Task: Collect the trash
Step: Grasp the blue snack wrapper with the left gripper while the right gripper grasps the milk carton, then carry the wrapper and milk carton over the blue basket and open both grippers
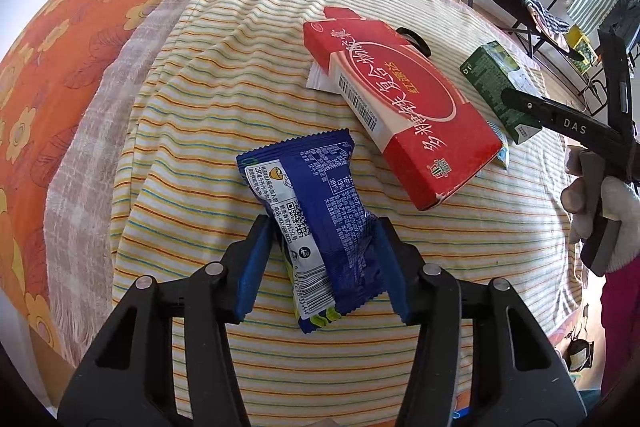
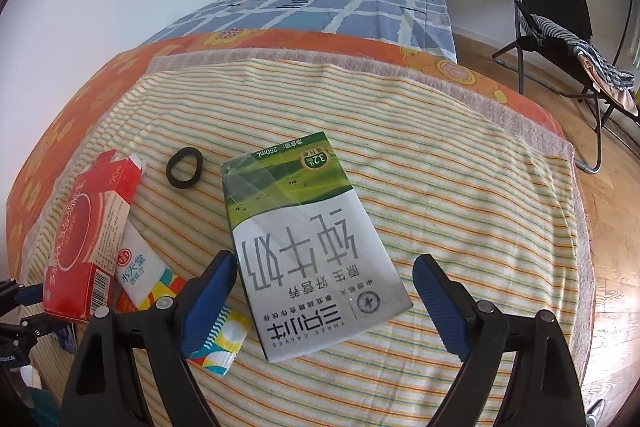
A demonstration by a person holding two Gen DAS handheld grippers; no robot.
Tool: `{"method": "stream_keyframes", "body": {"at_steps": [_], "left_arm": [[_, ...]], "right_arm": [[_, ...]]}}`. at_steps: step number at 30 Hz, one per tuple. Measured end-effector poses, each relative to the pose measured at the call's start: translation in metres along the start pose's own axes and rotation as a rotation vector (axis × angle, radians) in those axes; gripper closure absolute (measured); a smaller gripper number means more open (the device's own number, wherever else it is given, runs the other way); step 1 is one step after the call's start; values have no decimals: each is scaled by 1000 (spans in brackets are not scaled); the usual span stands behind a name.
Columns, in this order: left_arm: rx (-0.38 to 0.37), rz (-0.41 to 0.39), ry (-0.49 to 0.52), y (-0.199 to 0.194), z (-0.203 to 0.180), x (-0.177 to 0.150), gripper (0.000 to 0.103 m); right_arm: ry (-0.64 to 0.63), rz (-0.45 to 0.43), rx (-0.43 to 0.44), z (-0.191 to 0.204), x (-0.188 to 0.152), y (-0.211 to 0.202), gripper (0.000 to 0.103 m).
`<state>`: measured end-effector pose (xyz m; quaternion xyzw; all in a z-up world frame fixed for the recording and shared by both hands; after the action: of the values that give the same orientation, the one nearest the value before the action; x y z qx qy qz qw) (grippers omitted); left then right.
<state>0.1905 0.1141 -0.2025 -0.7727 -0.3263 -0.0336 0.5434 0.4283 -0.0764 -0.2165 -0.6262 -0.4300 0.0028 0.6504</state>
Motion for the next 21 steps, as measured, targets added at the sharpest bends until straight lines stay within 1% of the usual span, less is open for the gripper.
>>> {"method": "stream_keyframes", "body": {"at_steps": [2,10,16,21], "left_arm": [[1,-1,5,-1,0,0,52],[-2,-7,5,-7,1,-1,56],[-6,-26,2,-15,1,1,57],[-12,-44,9,-24,-3,2,57]], "right_arm": [[-11,3,-5,3,0,0,20],[-37,-8,-30,6,-3,-8,24],[-55,-43,-53,3,-1,-25,26],[-56,-57,-52,1,-3,-39,27]]}}
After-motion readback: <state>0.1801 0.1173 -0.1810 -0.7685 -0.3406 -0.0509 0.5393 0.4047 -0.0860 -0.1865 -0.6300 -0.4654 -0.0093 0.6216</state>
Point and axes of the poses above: each gripper's, at about its wrist camera, not at the fingertips, and y roughly the way its jaws point, z to its left, x to its top, the point moved 10 cm from there along y, roughly the way its jaws point, and after that the axes turned 14 degrees about -x, right-handed, at the moved point
